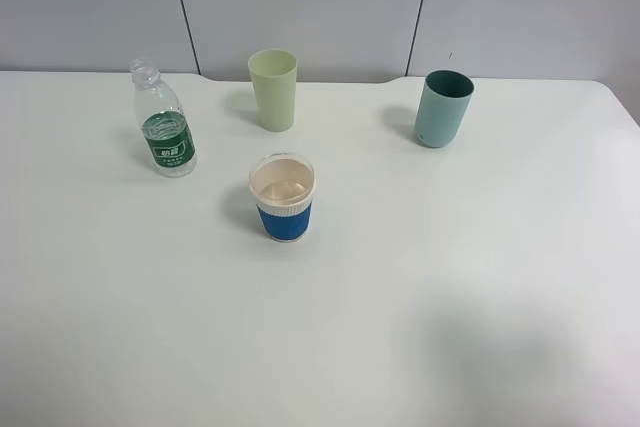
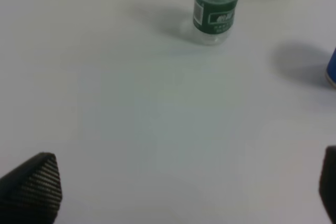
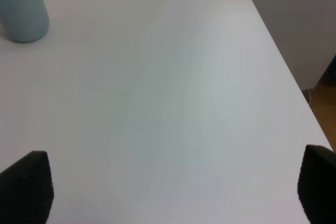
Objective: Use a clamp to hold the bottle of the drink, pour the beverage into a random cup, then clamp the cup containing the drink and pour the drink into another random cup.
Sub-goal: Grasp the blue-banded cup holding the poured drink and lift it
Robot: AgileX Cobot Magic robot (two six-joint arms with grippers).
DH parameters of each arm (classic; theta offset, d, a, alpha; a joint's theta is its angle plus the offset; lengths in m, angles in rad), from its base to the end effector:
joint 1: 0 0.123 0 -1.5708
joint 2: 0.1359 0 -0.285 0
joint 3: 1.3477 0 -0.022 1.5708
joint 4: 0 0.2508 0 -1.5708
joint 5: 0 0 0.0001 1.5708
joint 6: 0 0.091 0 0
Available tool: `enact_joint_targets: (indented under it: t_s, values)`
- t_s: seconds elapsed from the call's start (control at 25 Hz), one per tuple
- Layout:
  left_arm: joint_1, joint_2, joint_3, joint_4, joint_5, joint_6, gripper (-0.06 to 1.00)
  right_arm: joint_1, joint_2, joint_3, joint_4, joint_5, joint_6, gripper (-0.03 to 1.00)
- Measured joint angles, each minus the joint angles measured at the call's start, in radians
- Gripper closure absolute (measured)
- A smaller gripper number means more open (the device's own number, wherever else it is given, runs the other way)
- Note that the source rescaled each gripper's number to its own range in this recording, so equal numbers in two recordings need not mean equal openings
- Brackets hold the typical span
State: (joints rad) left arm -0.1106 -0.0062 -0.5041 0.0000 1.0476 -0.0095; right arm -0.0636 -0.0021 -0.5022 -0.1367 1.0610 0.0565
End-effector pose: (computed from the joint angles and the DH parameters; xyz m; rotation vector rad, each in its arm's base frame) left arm -0.0057 0.0006 0.2795 0.1022 2.0191 -0.0761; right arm -0.0065 -0.0104 0.2785 0.1289 2.0327 -0.1679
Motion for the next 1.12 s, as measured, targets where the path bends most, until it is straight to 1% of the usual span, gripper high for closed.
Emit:
enact_joint_targets:
  t_s: [0.32, 0.52, 0.6, 1.12]
  values:
    - [0.004, 0.0, 0.0, 0.0, 0.0, 0.0, -0.06, 0.0, 0.0, 0.0, 0.0, 0.0, 0.0, 0.17]
    - [0.071, 0.0, 0.0, 0.0, 0.0, 0.0, -0.06, 0.0, 0.0, 0.0, 0.0, 0.0, 0.0, 0.17]
    - [0.085, 0.0, 0.0, 0.0, 0.0, 0.0, -0.06, 0.0, 0.0, 0.0, 0.0, 0.0, 0.0, 0.17]
    - [0.087, 0.0, 0.0, 0.0, 0.0, 0.0, -0.06, 0.0, 0.0, 0.0, 0.0, 0.0, 0.0, 0.17]
